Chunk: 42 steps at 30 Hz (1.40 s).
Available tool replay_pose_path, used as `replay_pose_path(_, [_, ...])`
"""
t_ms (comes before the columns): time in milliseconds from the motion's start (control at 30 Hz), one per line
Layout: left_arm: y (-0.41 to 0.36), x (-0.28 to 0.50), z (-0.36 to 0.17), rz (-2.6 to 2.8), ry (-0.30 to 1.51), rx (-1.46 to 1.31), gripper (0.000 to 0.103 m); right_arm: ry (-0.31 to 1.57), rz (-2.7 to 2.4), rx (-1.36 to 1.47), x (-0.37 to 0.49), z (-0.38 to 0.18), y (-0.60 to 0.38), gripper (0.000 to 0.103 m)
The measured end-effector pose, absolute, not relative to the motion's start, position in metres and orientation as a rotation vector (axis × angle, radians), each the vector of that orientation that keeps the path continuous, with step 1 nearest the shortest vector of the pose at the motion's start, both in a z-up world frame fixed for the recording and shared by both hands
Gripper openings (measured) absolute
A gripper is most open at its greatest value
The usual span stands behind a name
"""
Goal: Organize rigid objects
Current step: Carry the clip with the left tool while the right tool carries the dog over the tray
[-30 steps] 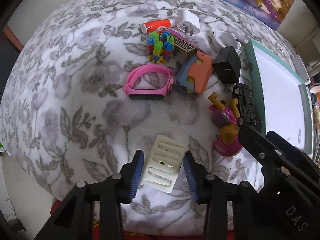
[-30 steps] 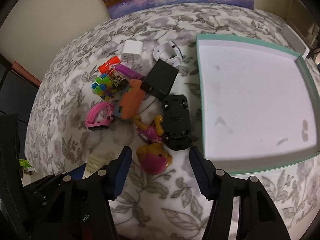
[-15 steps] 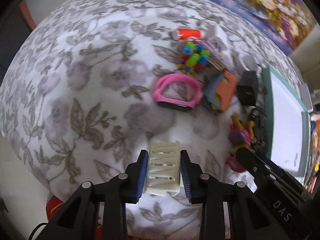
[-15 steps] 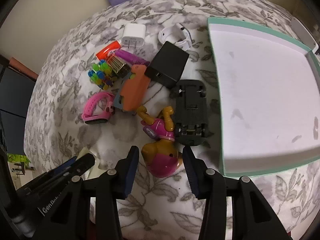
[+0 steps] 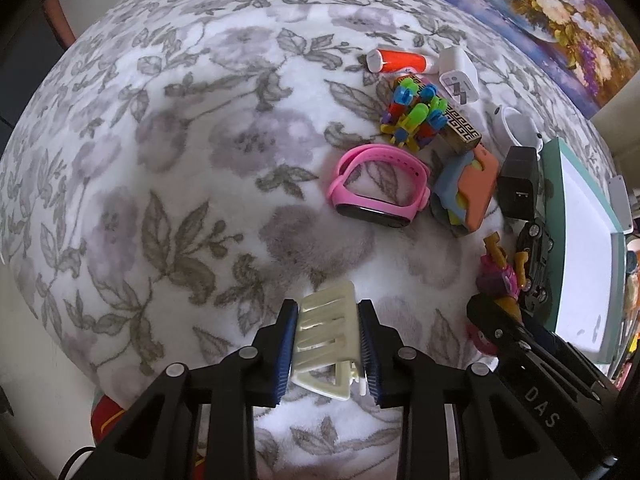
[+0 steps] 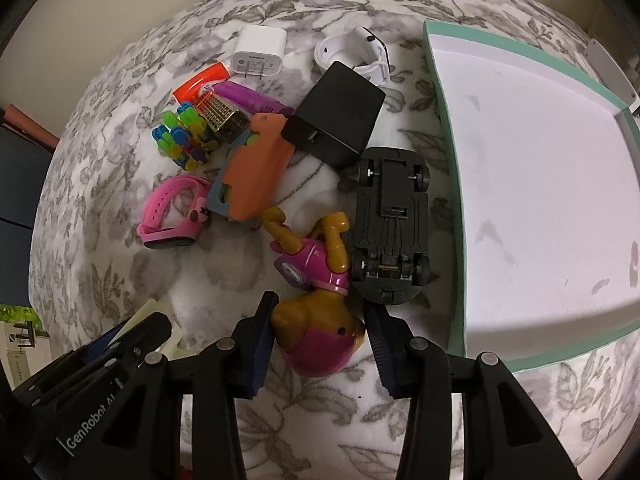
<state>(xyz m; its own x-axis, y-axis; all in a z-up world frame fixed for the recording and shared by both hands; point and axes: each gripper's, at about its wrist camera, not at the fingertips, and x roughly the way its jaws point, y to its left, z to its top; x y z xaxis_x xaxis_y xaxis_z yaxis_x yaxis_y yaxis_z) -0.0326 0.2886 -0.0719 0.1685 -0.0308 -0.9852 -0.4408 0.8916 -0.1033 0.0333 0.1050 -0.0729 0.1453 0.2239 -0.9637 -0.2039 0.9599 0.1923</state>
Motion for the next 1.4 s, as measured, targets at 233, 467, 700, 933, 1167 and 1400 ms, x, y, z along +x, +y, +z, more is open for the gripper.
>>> replay_pose_path(233, [0.287, -0.030, -0.071, 0.306, 1.384, -0.405, 0.033, 1.380, 0.312, 0.004, 0.034, -0.074, 0.108, 0.045])
replay_pose_path(467, [0.270, -0.034, -0.065, 0.305, 1.370, -0.424, 0.033, 1.401, 0.340, 0.065, 0.030, -0.069, 0.097, 0.045])
replay_pose_path(700, [0.266, -0.035, -0.044, 0.301, 1.301, -0.428, 0.033, 1.377, 0.385, 0.138, 0.028, -0.050, 0.086, 0.045])
replay_pose_path(933, [0.260, -0.036, -0.010, 0.313, 1.206, -0.425, 0.033, 1.310, 0.424, 0.253, 0.031, -0.020, 0.069, 0.045])
replay_pose_path(1167, [0.235, -0.010, 0.015, 0.263, 1.172, -0.381, 0.033, 1.226, 0.333, 0.306, 0.044, 0.002, 0.034, 0.045])
replay_pose_path(1400, [0.195, 0.022, 0.027, 0.197, 1.180, -0.307, 0.033, 1.161, 0.074, 0.230, 0.066, -0.001, -0.021, 0.045])
